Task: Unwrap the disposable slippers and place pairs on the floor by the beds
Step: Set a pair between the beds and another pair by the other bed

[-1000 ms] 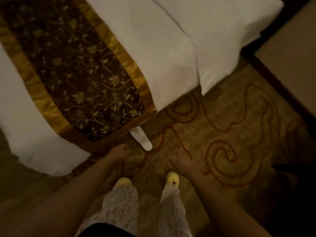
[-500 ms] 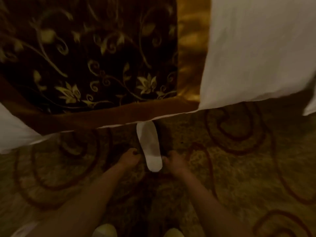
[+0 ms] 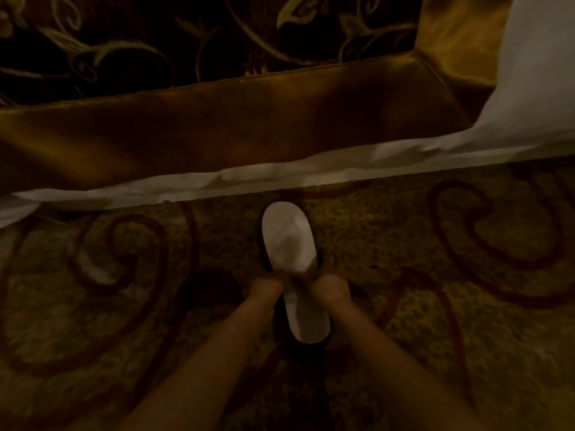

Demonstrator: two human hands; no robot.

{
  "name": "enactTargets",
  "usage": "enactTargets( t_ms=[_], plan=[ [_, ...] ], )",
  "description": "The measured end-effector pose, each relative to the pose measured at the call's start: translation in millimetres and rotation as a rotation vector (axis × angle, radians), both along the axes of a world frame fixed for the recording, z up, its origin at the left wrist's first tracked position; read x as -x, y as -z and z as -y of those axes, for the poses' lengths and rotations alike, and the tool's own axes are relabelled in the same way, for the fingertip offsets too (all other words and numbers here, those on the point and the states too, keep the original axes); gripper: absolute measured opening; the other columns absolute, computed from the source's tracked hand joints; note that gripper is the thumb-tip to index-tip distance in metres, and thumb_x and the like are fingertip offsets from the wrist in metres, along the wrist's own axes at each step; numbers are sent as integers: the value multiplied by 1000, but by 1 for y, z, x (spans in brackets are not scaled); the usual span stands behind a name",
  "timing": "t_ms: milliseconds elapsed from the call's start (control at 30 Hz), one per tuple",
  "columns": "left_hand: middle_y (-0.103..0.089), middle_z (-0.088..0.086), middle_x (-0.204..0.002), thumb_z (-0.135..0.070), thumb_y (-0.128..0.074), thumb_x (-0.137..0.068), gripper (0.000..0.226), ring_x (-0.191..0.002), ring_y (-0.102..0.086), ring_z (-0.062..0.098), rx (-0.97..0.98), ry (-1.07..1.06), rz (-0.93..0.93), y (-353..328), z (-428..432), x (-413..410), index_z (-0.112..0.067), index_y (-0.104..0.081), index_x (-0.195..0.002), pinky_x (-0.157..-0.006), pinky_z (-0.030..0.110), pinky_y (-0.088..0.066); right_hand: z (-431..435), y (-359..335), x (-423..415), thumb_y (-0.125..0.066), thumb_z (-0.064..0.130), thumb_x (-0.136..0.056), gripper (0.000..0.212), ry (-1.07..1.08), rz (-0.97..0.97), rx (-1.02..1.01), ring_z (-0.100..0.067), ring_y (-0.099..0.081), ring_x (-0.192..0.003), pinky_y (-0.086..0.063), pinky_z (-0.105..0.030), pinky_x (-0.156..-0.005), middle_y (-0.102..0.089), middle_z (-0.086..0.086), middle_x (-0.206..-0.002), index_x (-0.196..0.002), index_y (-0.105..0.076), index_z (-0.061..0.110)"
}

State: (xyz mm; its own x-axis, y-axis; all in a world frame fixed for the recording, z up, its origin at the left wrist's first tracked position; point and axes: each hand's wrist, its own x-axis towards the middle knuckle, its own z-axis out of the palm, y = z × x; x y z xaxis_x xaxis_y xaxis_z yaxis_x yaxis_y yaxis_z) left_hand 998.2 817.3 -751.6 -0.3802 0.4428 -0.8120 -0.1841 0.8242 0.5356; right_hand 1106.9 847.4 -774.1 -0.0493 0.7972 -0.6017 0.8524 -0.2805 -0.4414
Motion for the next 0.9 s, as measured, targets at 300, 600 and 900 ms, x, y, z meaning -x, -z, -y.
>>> enactTargets(
  t_ms=[300,600,900],
  plan=[
    [-56,22,-128,-3,-57,-88,37,-111,-56,39,-161,-104,196,1,3,-4,3,-53,-124,-94,47,-48,-26,-15,-44,-67,33,-83,65,447,-239,-176,-33,-49,-124,-39,-37,-104,-50,-17,-138,-136,-43,3],
    [-51,14,-129,1,-41,-94,38,-120,-49,32,-177,-200,374,-12,9,38,-4,-47,-131,-95,40,-43,-33,-10,-71,-52,40,-90,61,78,338,-467,-35,-44,-121,-33,-40,-102,-46,-24,-134,-134,-38,0],
    [-70,11,-57,-13,-40,-86,46,-48,-67,18,-143,-91,700,-27,28,29,-2,-75,-59,-47,23,-56,-15,-39,7,-60,32,-87,46,426,-989,403,-11,-69,-82,-58,-25,-66,-72,-1,-96,-128,-54,10]
  ],
)
